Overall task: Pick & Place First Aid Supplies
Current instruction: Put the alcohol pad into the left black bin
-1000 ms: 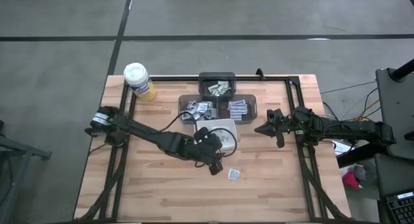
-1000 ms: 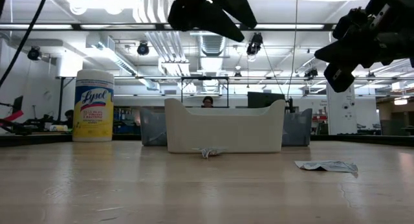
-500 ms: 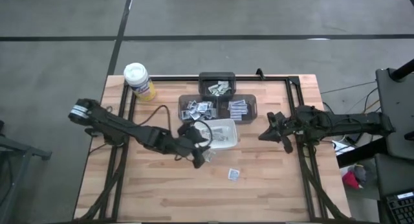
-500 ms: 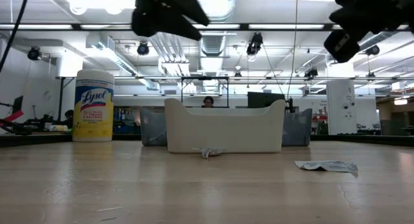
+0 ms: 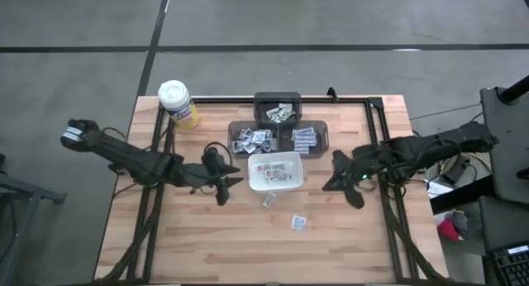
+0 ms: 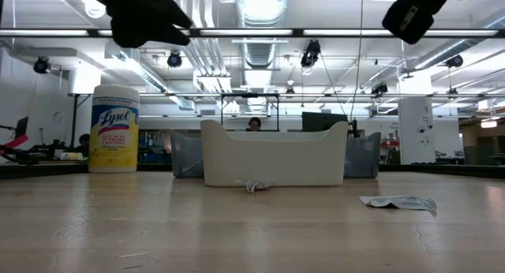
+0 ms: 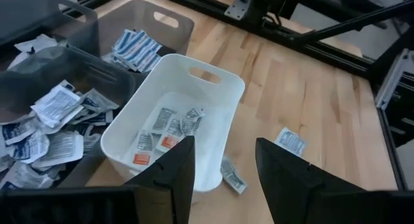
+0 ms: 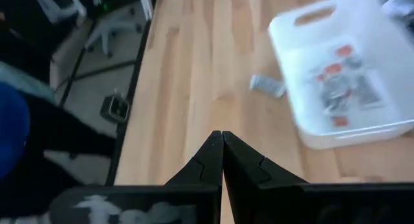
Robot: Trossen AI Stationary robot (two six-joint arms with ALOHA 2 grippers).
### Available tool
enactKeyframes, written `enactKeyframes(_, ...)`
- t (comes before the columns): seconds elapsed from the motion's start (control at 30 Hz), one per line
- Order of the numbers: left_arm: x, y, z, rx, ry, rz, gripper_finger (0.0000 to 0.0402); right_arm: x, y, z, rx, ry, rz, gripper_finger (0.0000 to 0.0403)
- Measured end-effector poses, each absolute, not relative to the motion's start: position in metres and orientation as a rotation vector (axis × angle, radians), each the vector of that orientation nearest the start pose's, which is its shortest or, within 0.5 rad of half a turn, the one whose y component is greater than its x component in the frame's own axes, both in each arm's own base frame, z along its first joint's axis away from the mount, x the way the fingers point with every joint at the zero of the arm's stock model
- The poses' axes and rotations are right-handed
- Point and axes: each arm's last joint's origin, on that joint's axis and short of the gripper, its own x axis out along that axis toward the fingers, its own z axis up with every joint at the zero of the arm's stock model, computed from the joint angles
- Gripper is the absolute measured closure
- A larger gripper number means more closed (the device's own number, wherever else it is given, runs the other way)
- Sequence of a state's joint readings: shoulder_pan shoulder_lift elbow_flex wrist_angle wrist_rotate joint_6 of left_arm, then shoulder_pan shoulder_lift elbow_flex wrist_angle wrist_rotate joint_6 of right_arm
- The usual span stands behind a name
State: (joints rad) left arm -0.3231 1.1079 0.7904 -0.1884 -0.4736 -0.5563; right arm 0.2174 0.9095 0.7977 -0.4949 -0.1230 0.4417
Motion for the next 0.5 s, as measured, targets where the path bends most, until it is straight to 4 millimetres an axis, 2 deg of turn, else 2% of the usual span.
enactKeyframes(0.27, 0.202, -0.06, 0.266, -0.319, 0.368, 0.251, 0.0246, 0.23, 0.083, 0.29, 0.434, 0.895, 0.192, 0.0394)
enactKeyframes(0.5, 0.188, -0.067, 0.261, -0.252, 0.283, 0.233, 0.0246, 0.261, 0.12, 0.285, 0.529, 0.981, 0.131, 0.0394)
